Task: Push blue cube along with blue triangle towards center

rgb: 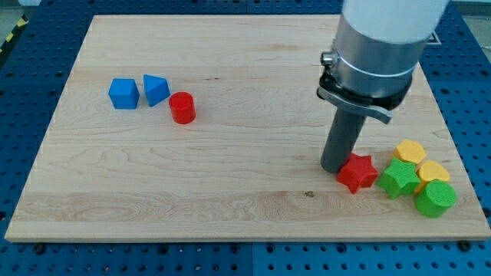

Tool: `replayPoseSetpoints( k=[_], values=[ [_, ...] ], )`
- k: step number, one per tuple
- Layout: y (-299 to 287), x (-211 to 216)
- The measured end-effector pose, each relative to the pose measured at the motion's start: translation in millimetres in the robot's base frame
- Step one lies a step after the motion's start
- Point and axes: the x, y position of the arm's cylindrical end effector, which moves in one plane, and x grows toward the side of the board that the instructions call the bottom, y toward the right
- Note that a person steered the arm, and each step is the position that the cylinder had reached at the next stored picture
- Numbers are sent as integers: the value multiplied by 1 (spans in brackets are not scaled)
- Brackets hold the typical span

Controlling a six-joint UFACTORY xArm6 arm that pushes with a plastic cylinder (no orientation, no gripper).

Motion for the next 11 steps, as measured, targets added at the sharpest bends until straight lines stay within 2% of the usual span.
replayPoseSetpoints(
  k=[1,3,4,5,6,7,10,11],
  values=[
    [-12,5],
    [-197,-5],
    [-295,-29],
    [-371,-71],
    [-376,-103],
    [-368,-108],
    [-236,-119],
    [-249,-119]
  ],
)
